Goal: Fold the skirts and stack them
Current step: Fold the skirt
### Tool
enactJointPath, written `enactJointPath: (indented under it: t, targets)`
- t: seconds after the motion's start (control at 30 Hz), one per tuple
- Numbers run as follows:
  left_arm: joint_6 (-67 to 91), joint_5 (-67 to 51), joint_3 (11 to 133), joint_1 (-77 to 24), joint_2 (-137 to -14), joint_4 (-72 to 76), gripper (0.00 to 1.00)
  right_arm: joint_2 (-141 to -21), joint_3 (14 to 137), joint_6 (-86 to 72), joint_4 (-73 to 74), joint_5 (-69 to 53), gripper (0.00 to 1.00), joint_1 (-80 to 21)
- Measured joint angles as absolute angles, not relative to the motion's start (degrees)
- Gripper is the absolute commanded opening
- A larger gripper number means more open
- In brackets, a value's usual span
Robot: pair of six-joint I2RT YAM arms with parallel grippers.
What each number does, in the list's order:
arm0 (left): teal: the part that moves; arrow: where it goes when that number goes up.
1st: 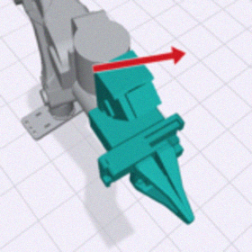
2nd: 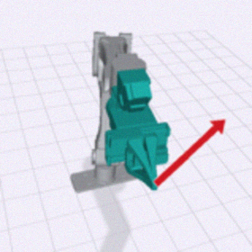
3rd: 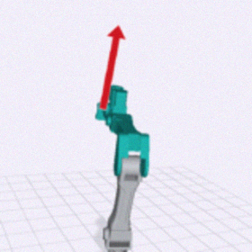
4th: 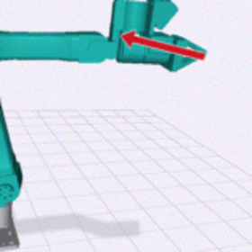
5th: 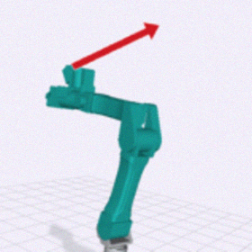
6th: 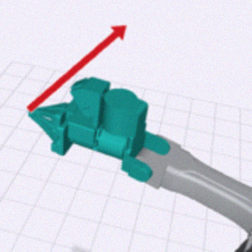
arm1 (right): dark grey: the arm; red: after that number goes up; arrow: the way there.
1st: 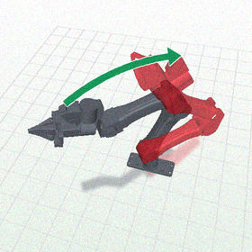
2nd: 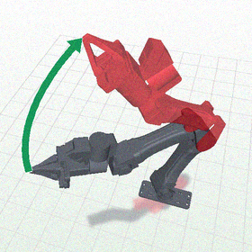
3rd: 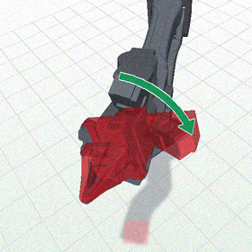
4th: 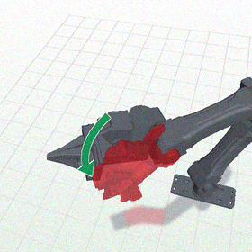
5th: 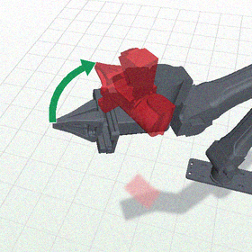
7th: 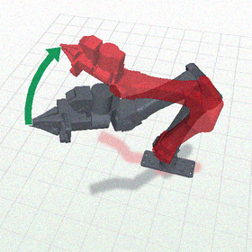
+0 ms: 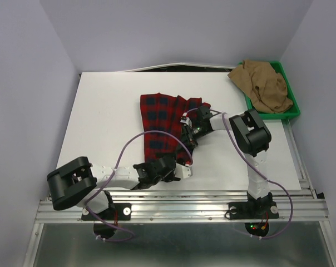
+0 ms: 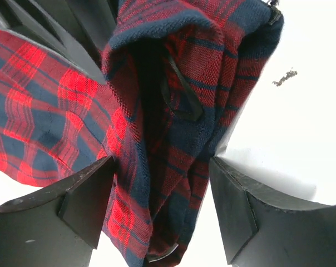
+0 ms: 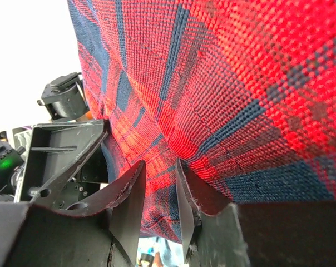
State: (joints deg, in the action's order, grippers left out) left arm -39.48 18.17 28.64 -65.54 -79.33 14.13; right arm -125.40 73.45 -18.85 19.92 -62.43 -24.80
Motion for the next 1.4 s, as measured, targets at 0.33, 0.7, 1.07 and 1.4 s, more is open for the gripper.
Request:
enactJointPath:
  t: [0.33, 0.7, 1.07, 1.4]
  targets:
    - [-39.2, 27.9, 26.5, -69.6, -85.0, 27.8, 0.81, -126.1, 73.8, -18.5, 20.0, -63.5, 0.35, -24.8]
    - [-40.4, 38.2, 25.2, -75.8, -93.0, 35.8, 0.11, -127.1, 74.7, -17.1, 20.8, -64.5, 0.34, -24.7]
    - [-31.8, 33.2, 34.5, -79.7, -88.6, 9.3, 0.00, -127.1, 84.2, -14.6, 29.5, -58.1, 0.55, -26.3]
    - [-26.5, 22.0, 40.1, -81.6, -85.3, -6.3, 0.00, -129.3, 113.8, -12.4, 29.1, -49.1, 0.60, -23.3]
